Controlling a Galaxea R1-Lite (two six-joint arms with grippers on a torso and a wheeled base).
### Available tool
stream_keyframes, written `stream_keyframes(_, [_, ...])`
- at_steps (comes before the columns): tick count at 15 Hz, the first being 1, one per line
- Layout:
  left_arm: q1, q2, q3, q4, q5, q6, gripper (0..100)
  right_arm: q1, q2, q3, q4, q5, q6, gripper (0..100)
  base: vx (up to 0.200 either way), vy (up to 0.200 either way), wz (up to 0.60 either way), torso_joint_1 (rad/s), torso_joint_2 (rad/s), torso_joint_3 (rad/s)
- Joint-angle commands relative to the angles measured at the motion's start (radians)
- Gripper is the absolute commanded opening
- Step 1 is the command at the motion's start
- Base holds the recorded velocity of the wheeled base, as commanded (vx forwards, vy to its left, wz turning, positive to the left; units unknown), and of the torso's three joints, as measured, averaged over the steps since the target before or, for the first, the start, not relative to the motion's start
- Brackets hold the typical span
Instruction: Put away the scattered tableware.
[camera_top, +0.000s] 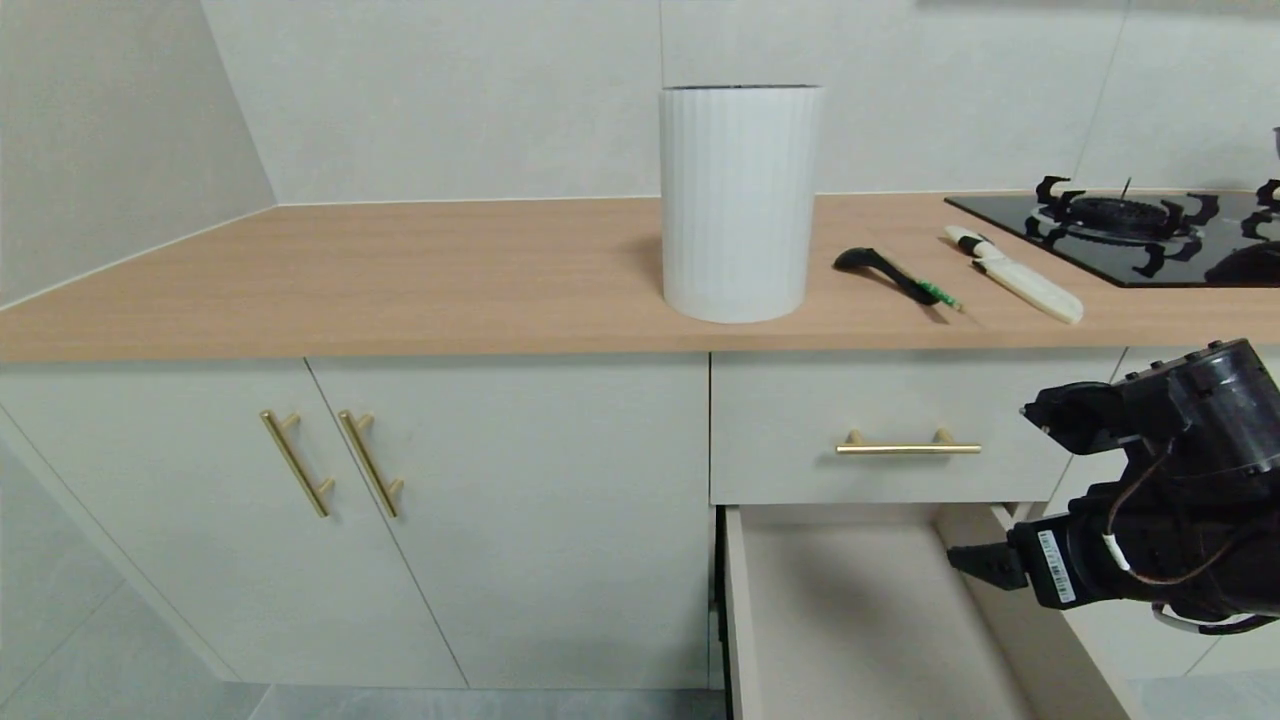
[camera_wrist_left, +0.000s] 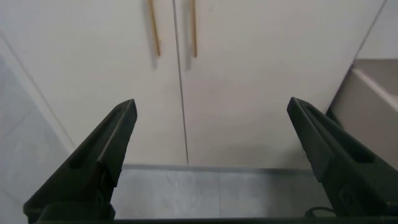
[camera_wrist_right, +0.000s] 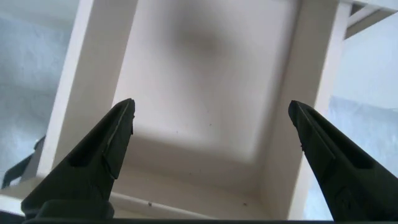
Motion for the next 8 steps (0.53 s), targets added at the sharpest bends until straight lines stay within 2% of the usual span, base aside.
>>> stream_keyframes(1, [0.000,0.002,0.002,0.002,0.000,0.000,100,0.001,0.002,0.000,0.001,0.000,0.000,100,0.000,0.000,0.00,0.173,-0.57,-0.295])
stream_keyframes(8, [0.000,0.002,0.000,0.002,0.000,0.000,100,0.001,0.005,0.001,0.001,0.000,0.000,100,0.000,0.000,0.00,0.177,-0.49,-0.285])
